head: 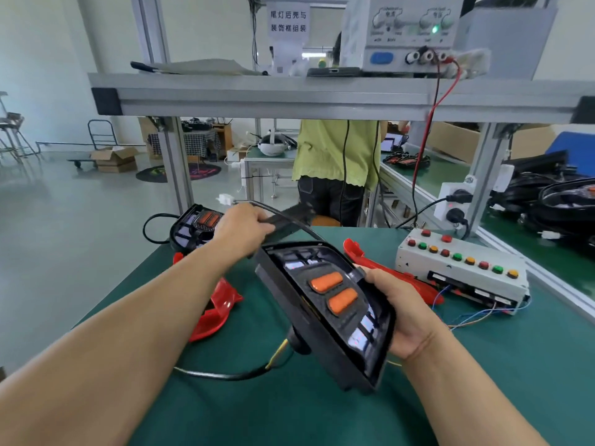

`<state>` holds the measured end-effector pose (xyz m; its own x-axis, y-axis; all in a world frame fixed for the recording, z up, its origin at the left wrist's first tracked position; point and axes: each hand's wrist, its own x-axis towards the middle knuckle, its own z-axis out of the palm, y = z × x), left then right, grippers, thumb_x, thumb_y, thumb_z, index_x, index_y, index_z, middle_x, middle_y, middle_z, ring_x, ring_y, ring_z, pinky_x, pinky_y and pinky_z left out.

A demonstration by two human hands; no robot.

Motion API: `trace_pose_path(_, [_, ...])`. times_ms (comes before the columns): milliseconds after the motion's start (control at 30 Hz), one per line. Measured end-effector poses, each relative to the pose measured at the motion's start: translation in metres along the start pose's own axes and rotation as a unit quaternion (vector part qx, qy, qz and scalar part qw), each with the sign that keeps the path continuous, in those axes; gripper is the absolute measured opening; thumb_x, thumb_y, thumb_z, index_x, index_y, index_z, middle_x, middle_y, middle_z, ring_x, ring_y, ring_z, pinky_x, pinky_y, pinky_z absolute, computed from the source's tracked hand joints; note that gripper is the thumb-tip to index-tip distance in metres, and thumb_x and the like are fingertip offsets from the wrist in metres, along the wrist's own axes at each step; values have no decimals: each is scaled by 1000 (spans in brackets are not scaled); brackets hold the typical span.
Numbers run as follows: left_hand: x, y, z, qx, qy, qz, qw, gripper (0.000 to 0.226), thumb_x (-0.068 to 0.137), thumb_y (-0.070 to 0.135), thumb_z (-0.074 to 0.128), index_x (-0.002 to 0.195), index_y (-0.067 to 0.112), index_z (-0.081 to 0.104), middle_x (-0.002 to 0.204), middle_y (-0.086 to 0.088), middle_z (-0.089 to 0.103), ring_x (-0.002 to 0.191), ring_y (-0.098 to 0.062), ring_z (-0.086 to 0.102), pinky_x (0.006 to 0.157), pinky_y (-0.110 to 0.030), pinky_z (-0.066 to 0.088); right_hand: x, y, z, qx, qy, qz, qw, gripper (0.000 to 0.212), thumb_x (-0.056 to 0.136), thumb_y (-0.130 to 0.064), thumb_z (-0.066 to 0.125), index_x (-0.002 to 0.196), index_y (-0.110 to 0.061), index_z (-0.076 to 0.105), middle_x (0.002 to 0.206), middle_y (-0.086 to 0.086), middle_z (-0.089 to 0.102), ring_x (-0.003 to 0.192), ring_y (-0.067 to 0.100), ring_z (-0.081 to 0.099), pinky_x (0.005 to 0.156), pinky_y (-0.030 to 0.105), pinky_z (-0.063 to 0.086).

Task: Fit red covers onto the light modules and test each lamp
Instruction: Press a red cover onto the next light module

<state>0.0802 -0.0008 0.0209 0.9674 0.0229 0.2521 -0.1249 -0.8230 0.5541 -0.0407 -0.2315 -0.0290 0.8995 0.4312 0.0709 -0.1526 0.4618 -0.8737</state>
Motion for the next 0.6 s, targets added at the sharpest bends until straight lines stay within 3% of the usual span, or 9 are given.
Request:
trace_pose_path(100, [8, -6, -1, -187, 56, -69, 978, 18, 88, 13, 72, 70, 15, 71, 70, -5, 68, 52, -9, 63, 46, -19, 46, 0, -2, -6, 21, -22, 25, 999, 24, 73, -20, 72, 88, -2, 77, 81, 16, 74, 72, 26, 73, 68, 35, 60])
trace_pose_path(167, [13, -5, 0, -276, 89, -112, 950, 18, 88, 7, 70, 71, 4, 66, 71, -3, 65, 63, -16, 64, 55, -23, 50, 2, 2, -7, -6, -17, 43, 999, 24, 79, -20, 59, 86, -7, 79, 87, 15, 75, 77, 26, 73, 74, 37, 60])
trace_pose_path(233, [18, -2, 1, -293, 101, -122, 943, 23, 90, 9, 70, 70, 9, 59, 72, -1, 61, 75, -21, 59, 66, -28, 48, 4, 7, -5, -38, -5, 57, 998, 29, 82, -18, 54, 93, -8, 79, 96, 17, 74, 82, 26, 72, 77, 37, 59])
trace_pose_path(333, [20, 0, 2, -248, 98, -89, 960, 24, 90, 17, 70, 70, 15, 56, 75, -4, 59, 77, -23, 57, 70, -32, 46, 8, 14, -2, -81, 2, 51, 995, 32, 87, -17, 50, 100, -11, 78, 105, 17, 73, 91, 25, 71, 83, 38, 59])
trace_pose_path(433, [19, -1, -3, -210, 100, -63, 971, 16, 89, 17, 69, 74, 13, 66, 63, 1, 64, 66, -18, 63, 58, -26, 50, 11, 14, -4, -68, 25, 21, 997, 31, 93, -20, 51, 108, -10, 75, 118, 20, 70, 103, 30, 68, 96, 48, 52])
trace_pose_path(500, [15, -1, -3, -117, 95, -25, 988, 12, 90, 21, 68, 78, 20, 69, 62, 1, 66, 59, -18, 64, 57, -27, 52, 12, 11, -6, -30, 44, 1, 999, 34, 92, -23, 50, 111, -8, 74, 123, 22, 68, 108, 33, 67, 102, 52, 48])
trace_pose_path(600, [9, -1, 4, 41, 73, 33, 996, 10, 93, 26, 66, 94, 18, 73, 77, -1, 66, 69, -20, 61, 61, -31, 49, 12, 10, -8, 15, 61, -10, 998, 34, 95, -22, 48, 111, -7, 75, 126, 23, 66, 115, 35, 64, 109, 56, 43])
